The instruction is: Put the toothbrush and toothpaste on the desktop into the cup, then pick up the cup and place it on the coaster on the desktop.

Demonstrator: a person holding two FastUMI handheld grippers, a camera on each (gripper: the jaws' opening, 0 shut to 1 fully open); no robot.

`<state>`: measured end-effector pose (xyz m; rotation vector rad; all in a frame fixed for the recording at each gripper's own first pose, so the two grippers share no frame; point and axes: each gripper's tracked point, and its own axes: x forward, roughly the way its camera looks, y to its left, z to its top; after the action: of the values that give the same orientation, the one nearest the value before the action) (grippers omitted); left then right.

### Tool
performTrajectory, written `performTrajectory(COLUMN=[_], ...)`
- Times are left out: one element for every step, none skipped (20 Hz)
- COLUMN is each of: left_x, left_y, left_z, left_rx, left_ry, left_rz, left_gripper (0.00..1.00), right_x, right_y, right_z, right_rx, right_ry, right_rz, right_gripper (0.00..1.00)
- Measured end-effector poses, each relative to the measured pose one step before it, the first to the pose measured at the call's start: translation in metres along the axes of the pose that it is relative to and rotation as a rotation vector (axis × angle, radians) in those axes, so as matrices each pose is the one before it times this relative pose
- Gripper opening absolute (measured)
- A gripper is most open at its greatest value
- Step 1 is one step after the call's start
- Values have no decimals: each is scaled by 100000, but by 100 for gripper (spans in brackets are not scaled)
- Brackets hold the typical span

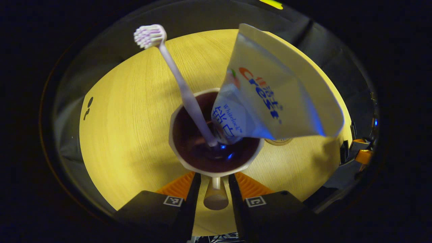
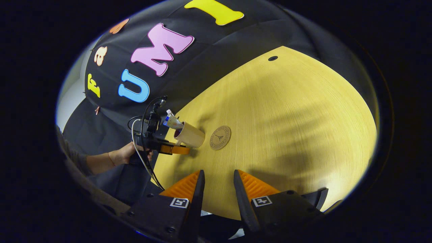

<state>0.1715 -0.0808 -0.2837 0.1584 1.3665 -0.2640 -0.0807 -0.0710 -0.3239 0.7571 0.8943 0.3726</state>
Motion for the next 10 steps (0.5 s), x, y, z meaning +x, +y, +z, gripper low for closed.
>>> performTrajectory(left_x=[54, 170, -94, -155, 2, 6, -51, -56, -19, -58], left_y=[-40, -69, -184, -312, -217, -217, -230, -209, -80, -53], left_z=[134, 1, 69, 128, -69, 41, -27, -29, -122, 151], left_rx=[-1081, -1052, -1154, -1618, -1486, -1216, -821, -134, 116, -150], left_ry=[-1065, -345, -828, -742, -399, -354, -242, -27, -63, -961], left_rz=[878, 992, -225, -382, -835, -530, -919, -756, -314, -317], left_gripper=[41, 37, 33, 29, 32, 36, 31, 30, 34, 28], right_x=[-263, -379, -511, -454, -480, -297, -621, -422, -520, -332], right_y=[-452, -669, -812, -865, -894, -720, -675, -549, -404, -251], right_z=[30, 101, 266, 298, 417, 604, 490, 568, 444, 308], right_rx=[547, 877, 1420, 1973, 2182, 1769, 717, -554, -1136, -833], right_ry=[-293, -401, -690, -818, -1187, -1335, -1495, -1854, -1557, -927], right_rz=[-317, -592, -936, -1197, -1451, -1412, -1743, -1551, -1538, -1205], right_gripper=[53, 53, 53, 53, 53, 53, 53, 53, 53, 53])
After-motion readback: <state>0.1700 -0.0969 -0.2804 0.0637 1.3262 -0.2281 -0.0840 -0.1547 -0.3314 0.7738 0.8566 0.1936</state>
